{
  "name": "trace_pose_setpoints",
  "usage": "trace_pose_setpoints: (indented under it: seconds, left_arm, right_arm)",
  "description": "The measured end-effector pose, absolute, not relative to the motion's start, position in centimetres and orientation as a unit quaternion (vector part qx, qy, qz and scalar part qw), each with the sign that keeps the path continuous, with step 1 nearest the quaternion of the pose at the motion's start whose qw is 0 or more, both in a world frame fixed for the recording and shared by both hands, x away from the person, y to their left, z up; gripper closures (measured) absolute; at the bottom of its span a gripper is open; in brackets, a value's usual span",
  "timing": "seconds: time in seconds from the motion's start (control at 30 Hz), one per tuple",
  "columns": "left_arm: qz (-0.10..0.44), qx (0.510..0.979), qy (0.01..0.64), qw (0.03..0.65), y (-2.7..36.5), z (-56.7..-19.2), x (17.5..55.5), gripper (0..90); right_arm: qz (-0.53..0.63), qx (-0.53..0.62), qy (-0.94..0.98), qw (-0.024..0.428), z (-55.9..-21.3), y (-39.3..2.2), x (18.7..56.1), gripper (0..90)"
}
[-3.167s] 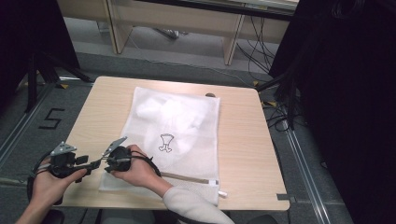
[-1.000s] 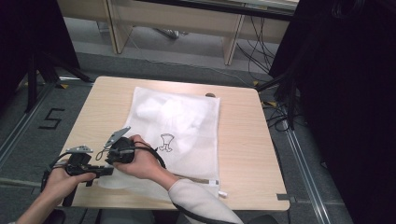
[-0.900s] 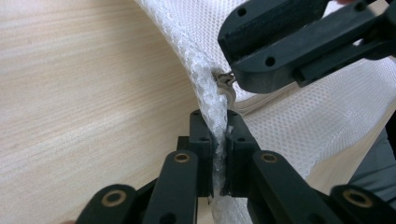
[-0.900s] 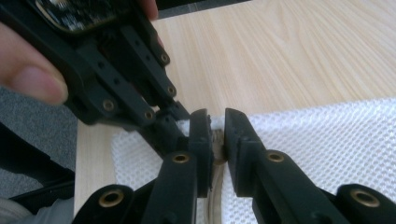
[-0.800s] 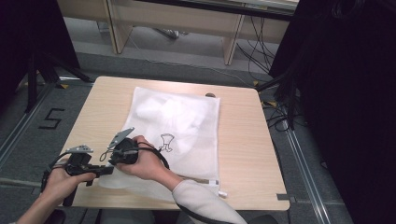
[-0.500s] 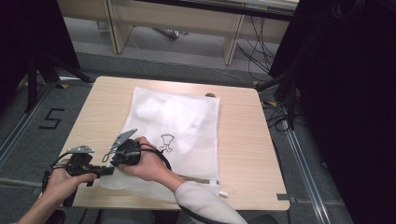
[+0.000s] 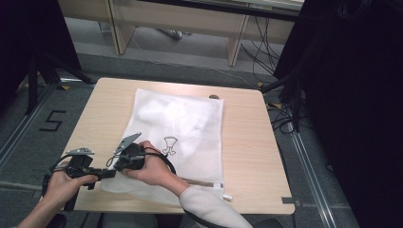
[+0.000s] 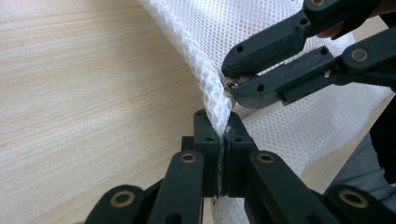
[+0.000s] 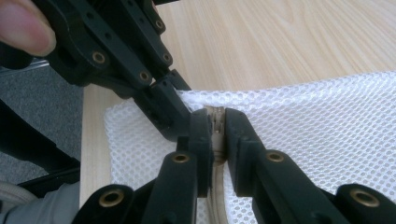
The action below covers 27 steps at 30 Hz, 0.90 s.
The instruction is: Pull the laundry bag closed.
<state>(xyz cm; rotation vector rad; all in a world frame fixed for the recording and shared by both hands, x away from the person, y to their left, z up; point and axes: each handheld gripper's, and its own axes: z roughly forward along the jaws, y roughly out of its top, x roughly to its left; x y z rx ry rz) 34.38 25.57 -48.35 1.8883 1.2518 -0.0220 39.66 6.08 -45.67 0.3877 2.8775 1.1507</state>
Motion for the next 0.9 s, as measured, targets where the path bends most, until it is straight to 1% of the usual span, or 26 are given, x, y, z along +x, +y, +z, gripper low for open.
trace_pose_setpoints:
  seconds: [0.07,0.13,0.3,0.67,0.9]
  left_arm:
    - [-0.004,0.749,0.504,0.43,25.5,-48.4,34.4,86.2]
    - [-0.012,0.754,0.5,0.425,25.7,-48.3,34.4,86.2]
    - [-0.012,0.748,0.505,0.43,25.8,-48.2,34.4,86.3]
    - [-0.01,0.753,0.501,0.427,25.6,-48.2,34.4,86.1]
    - [-0.01,0.747,0.505,0.432,25.6,-48.1,34.3,86.0]
  right_arm:
    - [0.368,0.126,0.921,0.006,-45.6,6.0,39.6,82.6]
    - [0.367,0.136,0.92,0.002,-45.7,6.0,39.4,82.6]
    - [0.359,0.125,0.925,0.007,-46.0,5.9,39.5,82.6]
    - [0.353,0.13,0.927,0.002,-46.8,5.1,39.3,82.6]
    - [0.352,0.131,0.927,-0.001,-47.5,4.6,39.3,82.7]
